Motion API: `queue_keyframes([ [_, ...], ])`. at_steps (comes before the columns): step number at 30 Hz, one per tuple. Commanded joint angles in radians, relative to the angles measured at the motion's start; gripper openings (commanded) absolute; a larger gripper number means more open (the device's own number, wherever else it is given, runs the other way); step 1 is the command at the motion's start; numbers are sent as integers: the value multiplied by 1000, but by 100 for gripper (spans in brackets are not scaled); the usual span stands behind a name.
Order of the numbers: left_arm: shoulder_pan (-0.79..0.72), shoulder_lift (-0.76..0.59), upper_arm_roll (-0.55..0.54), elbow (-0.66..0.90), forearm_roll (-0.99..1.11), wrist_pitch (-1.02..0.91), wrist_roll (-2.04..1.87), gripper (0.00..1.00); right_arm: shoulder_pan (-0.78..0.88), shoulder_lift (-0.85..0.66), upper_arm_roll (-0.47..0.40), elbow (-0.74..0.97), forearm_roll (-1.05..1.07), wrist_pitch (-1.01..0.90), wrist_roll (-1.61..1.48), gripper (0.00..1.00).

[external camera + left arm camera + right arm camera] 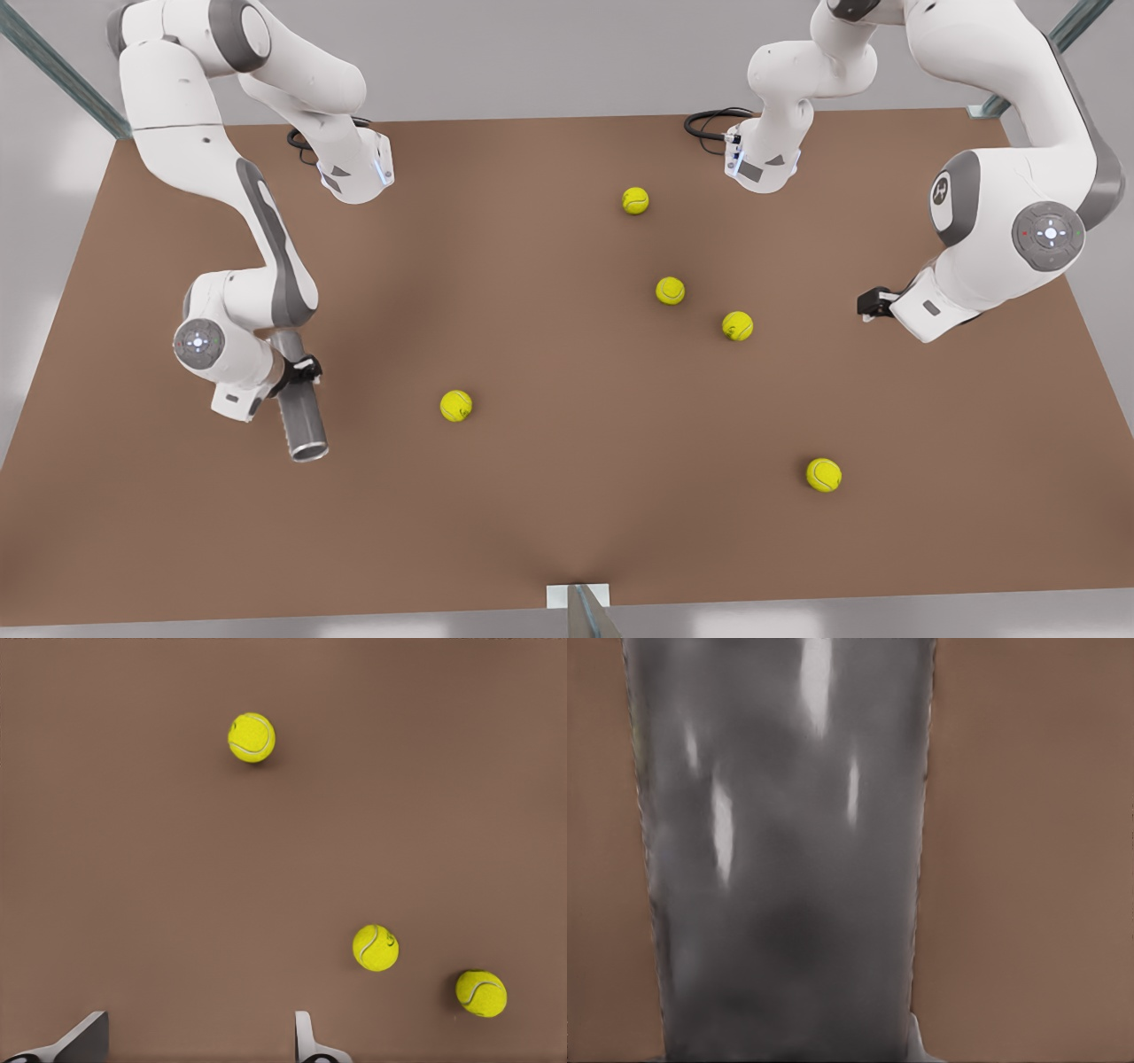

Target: Put the tennis tube upright

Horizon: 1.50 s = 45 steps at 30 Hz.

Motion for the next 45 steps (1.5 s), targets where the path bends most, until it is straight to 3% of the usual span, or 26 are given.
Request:
queue_keyframes([
  [1, 0, 0, 0, 0, 0, 0, 0, 100, 10, 1, 1, 2, -3, 1, -13, 65],
  [10, 0, 3, 0, 0, 0, -2, -2, 100, 385, 11, 1, 130, -92, 3, -65, 63],
  [15, 2, 6, 0, 0, 0, 0, -2, 100, 572, 105, -1, 280, -159, -3, -65, 63],
  [20, 2, 14, 2, 0, 0, 2, -2, 100, 759, 364, -18, 606, -175, -71, -57, 63],
  [22, 2, 15, 2, 0, 0, 2, -2, 100, 843, 499, -84, 801, -173, -117, -68, 65],
  [26, 3, 23, 2, 0, 0, 6, -2, 100, 918, 656, -111, 985, -172, -117, -68, 68],
  [28, 3, 26, 2, 0, 0, 6, -2, 100, 932, 688, -111, 1022, -172, -117, -68, 70],
  [30, 3, 31, 2, 0, 0, 6, -2, 100, 932, 706, -111, 1042, -170, -117, -68, 100],
  [37, 3, 35, 2, 0, 0, 6, -2, 100, 928, 699, -111, 1042, -123, -118, -59, 100],
  [40, 3, 37, 2, 0, -4, 9, -5, 100, 877, 556, -108, 1035, -72, -311, 9, 100],
  [42, 9, 173, 3, 2, -363, 52, -83, 100, 820, 407, -102, 1027, -64, -551, 0, 100],
  [44, 3, 326, 2, 2, -711, 127, -98, 100, 670, 354, -93, 1028, -21, -601, -62, 100],
  [45, -3, 366, -2, 2, -783, 150, -92, 100, 626, 320, -97, 1028, -21, -600, -76, 100],
])
